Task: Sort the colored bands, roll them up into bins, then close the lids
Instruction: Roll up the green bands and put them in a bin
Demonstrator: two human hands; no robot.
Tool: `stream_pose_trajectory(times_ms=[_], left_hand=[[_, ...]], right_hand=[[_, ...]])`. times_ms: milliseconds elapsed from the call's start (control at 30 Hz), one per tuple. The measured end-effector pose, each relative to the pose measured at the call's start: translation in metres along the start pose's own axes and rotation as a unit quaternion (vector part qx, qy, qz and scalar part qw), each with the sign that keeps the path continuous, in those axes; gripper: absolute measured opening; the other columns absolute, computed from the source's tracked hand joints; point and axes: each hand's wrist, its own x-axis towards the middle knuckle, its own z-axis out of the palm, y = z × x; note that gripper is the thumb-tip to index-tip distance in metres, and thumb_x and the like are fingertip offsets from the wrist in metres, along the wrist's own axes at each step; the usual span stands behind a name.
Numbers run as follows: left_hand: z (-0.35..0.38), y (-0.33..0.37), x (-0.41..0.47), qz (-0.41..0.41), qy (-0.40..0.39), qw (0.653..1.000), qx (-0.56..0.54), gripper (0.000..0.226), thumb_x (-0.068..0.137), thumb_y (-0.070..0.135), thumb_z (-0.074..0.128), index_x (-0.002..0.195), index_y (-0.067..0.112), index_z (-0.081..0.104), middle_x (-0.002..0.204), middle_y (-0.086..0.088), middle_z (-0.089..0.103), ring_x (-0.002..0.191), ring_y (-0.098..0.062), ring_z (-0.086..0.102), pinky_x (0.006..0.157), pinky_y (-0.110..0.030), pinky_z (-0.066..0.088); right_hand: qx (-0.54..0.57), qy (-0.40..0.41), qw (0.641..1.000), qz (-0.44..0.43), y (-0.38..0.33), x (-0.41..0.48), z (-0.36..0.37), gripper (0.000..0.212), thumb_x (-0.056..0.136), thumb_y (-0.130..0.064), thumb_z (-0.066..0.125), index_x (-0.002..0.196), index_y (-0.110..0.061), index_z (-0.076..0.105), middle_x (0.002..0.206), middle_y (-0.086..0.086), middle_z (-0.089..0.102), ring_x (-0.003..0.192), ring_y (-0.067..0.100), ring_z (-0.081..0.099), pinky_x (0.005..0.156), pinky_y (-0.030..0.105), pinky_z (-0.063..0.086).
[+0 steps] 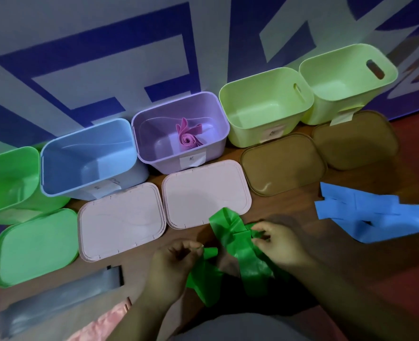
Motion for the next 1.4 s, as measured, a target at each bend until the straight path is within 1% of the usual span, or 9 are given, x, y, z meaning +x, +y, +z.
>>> stream_pose_trajectory(times_ms=[133, 367, 500, 633, 767, 933, 1133, 1333, 1400], left_hand=[[0.003, 0.002, -0.001, 0.002, 0.011, 1.0, -0.007, 0.011, 0.085, 0.0, 0.072, 0.082, 0.009, 0.075, 0.079, -0.005, 0.076, 0.071, -0.006, 0.067, 0.065, -0.016, 0.051], [-0.001, 0.003, -0.007, 0.008, 0.013, 1.0, -0.019, 0.011, 0.086, -0.003, 0.07, 0.081, 0.006, 0.074, 0.078, -0.005, 0.075, 0.071, -0.008, 0.066, 0.064, -0.017, 0.05], [-0.003, 0.009, -0.016, 0.029, 0.009, 0.999, -0.03, 0.013, 0.086, -0.008, 0.069, 0.083, 0.004, 0.074, 0.076, -0.004, 0.075, 0.069, -0.006, 0.067, 0.063, -0.016, 0.05], [-0.01, 0.022, -0.03, 0.054, -0.023, 0.997, -0.053, 0.017, 0.082, -0.009, 0.07, 0.087, 0.007, 0.074, 0.072, 0.0, 0.076, 0.068, -0.003, 0.069, 0.063, -0.013, 0.05], [-0.027, 0.035, -0.048, 0.1, -0.049, 0.993, -0.043, 0.013, 0.078, -0.004, 0.075, 0.078, 0.009, 0.078, 0.077, -0.007, 0.077, 0.074, -0.014, 0.072, 0.068, -0.021, 0.055], [-0.053, 0.058, -0.081, 0.201, -0.059, 0.978, -0.015, 0.013, 0.072, 0.013, 0.078, 0.071, 0.026, 0.079, 0.074, -0.001, 0.076, 0.07, -0.009, 0.07, 0.066, -0.018, 0.053], [-0.08, 0.071, -0.111, 0.326, -0.069, 0.943, -0.02, 0.012, 0.074, 0.012, 0.081, 0.072, 0.023, 0.077, 0.075, -0.002, 0.072, 0.071, -0.016, 0.067, 0.066, -0.021, 0.051], [-0.102, 0.076, -0.131, 0.401, -0.015, 0.916, -0.027, 0.014, 0.072, 0.01, 0.08, 0.075, 0.023, 0.078, 0.083, 0.003, 0.069, 0.079, -0.018, 0.068, 0.071, -0.018, 0.05], [-0.11, 0.077, -0.138, 0.407, 0.011, 0.912, -0.036, 0.014, 0.07, 0.017, 0.083, 0.075, 0.028, 0.078, 0.09, 0.004, 0.068, 0.087, -0.017, 0.068, 0.074, -0.015, 0.049]], right_hand=[[-0.057, -0.001, 0.996, -0.069, -0.004, 0.012, 0.006, 0.03, 0.079, -0.028, 0.073, 0.109, -0.027, 0.071, 0.104, -0.008, 0.064, 0.088, 0.012, 0.065, 0.078, 0.023, 0.046], [-0.087, 0.033, 0.991, -0.095, -0.003, 0.013, 0.008, 0.006, 0.078, -0.024, 0.073, 0.084, -0.026, 0.072, 0.09, -0.008, 0.062, 0.078, 0.016, 0.065, 0.07, 0.029, 0.048], [-0.033, 0.044, 0.993, -0.106, -0.013, 0.0, 0.0, 0.007, 0.077, -0.022, 0.076, 0.08, -0.027, 0.071, 0.082, -0.014, 0.066, 0.076, 0.005, 0.064, 0.071, 0.027, 0.051], [0.048, -0.012, 0.996, -0.07, -0.041, -0.02, -0.015, 0.009, 0.077, -0.022, 0.079, 0.076, -0.03, 0.074, 0.077, -0.018, 0.073, 0.076, -0.004, 0.066, 0.076, 0.026, 0.055], [0.092, -0.023, 0.994, -0.05, -0.078, -0.047, -0.032, 0.007, 0.076, -0.021, 0.081, 0.075, -0.027, 0.076, 0.075, -0.01, 0.074, 0.072, 0.003, 0.069, 0.073, 0.03, 0.056], [0.165, 0.005, 0.984, -0.06, -0.129, -0.09, -0.044, 0.012, 0.076, -0.019, 0.082, 0.076, -0.03, 0.076, 0.076, -0.005, 0.074, 0.074, 0.014, 0.07, 0.076, 0.036, 0.056], [0.245, 0.019, 0.964, -0.097, -0.19, -0.143, -0.055, 0.011, 0.078, -0.012, 0.081, 0.075, -0.022, 0.076, 0.073, -0.004, 0.074, 0.069, 0.012, 0.066, 0.067, 0.022, 0.049], [0.35, -0.003, 0.93, -0.114, -0.239, -0.177, -0.052, 0.012, 0.078, -0.003, 0.077, 0.073, -0.013, 0.076, 0.068, -0.002, 0.072, 0.063, 0.003, 0.061, 0.062, 0.013, 0.046], [0.361, -0.006, 0.925, -0.118, -0.249, -0.185, -0.049, 0.014, 0.078, -0.003, 0.076, 0.071, -0.015, 0.076, 0.067, -0.002, 0.071, 0.063, 0.003, 0.059, 0.062, 0.014, 0.046]])
